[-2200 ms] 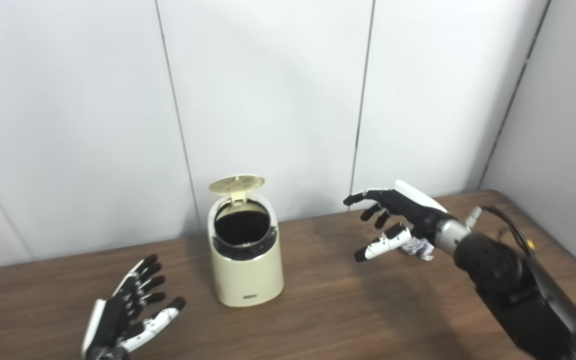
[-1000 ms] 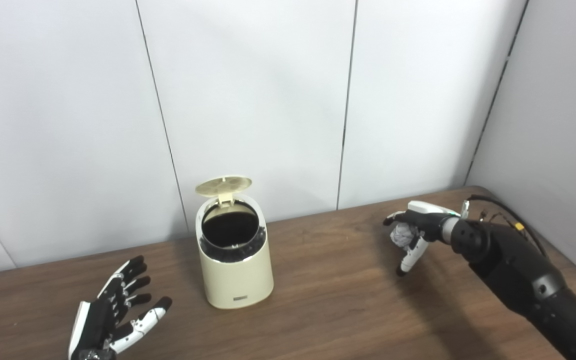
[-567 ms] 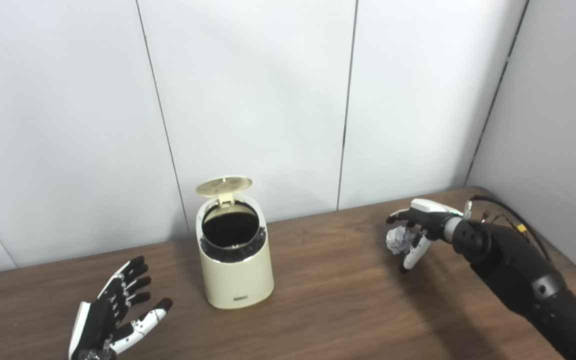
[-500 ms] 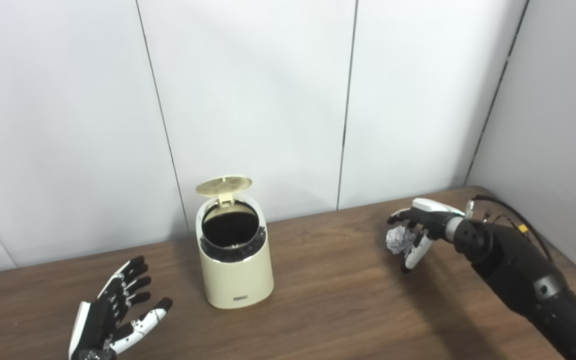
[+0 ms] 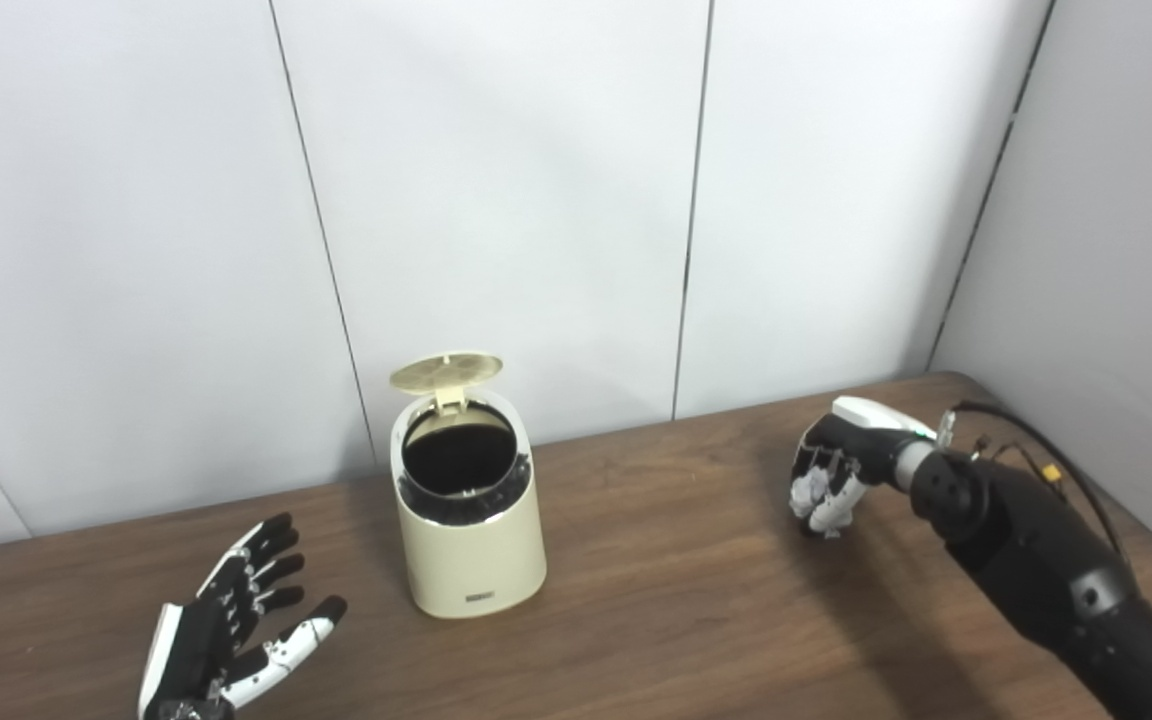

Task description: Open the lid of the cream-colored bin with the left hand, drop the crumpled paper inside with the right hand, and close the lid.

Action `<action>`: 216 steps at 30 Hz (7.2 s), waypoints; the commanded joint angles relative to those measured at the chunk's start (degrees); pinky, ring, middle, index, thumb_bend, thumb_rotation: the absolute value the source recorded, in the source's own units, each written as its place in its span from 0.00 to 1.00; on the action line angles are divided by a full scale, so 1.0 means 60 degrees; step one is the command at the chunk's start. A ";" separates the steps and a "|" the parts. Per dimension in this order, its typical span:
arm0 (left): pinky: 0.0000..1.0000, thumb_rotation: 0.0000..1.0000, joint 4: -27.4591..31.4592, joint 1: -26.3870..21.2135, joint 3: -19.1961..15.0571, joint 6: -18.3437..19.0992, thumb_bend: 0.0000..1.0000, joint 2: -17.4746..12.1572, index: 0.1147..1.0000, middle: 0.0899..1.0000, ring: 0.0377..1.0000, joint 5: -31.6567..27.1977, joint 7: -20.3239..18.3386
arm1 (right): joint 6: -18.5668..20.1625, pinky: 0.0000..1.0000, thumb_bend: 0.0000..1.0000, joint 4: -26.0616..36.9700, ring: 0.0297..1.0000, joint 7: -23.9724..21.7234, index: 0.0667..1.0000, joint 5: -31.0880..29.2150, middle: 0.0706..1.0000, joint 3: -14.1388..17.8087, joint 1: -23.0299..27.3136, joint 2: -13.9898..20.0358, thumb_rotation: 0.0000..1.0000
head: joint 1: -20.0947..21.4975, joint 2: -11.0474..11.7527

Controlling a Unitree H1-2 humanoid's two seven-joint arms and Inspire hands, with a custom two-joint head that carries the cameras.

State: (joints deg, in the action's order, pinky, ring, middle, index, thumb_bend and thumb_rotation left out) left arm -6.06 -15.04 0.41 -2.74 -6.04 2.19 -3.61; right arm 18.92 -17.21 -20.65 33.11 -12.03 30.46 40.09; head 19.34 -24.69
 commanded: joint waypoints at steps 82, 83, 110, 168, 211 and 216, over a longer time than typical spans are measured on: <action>0.69 0.09 0.0434 -0.0018 0.0364 -0.0176 0.67 0.0737 0.85 0.84 0.81 0.0384 0.0204 | -0.1235 0.37 0.52 0.3223 0.40 0.1122 0.47 0.0120 0.46 -0.0325 0.1636 -0.4021 0.00 | -0.2683 -0.0128; 0.69 0.08 0.0456 -0.0009 0.0363 -0.0163 0.67 0.0749 0.85 0.84 0.81 0.0374 0.0208 | -0.1299 0.37 0.52 0.3165 0.39 0.1161 0.47 0.0111 0.46 -0.0329 0.1648 -0.4029 0.00 | -0.2702 -0.0131; 0.67 0.06 0.0383 0.0066 0.0444 -0.0197 0.66 0.0805 0.86 0.85 0.82 0.0484 0.0254 | -0.2027 0.36 0.52 0.1881 0.38 0.2754 0.47 0.0249 0.45 -0.0409 0.1706 -0.4873 0.00 | -0.2922 -0.0131; 0.67 0.06 0.0292 0.0062 0.0583 -0.0186 0.69 0.0808 0.84 0.85 0.80 0.0542 0.0115 | -0.2625 0.56 0.83 0.1933 0.79 0.2947 0.72 -0.0316 0.94 -0.0440 0.1106 -0.5015 0.00 | -0.2964 -0.0287; 0.70 0.07 0.0282 0.0041 0.0749 -0.0152 0.68 0.0911 0.84 0.84 0.80 0.0655 0.0113 | -0.3835 0.62 0.71 0.0858 0.79 0.2741 0.65 0.1211 0.84 -0.1894 0.2334 -0.4642 0.06 | -0.3212 -0.0325; 0.71 0.08 0.0308 0.0038 0.0772 -0.0081 0.68 0.0906 0.84 0.83 0.79 0.0699 0.0116 | -0.3835 0.63 0.70 0.0920 0.79 0.2664 0.65 0.1263 0.84 -0.1861 0.2328 -0.4654 0.04 | -0.3203 -0.0334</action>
State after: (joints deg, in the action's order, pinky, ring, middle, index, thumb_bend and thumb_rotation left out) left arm -5.68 -13.04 4.94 -2.59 -0.64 6.29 -3.09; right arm -2.83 -13.16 -4.89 40.56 -23.43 42.39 12.61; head 0.09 -26.63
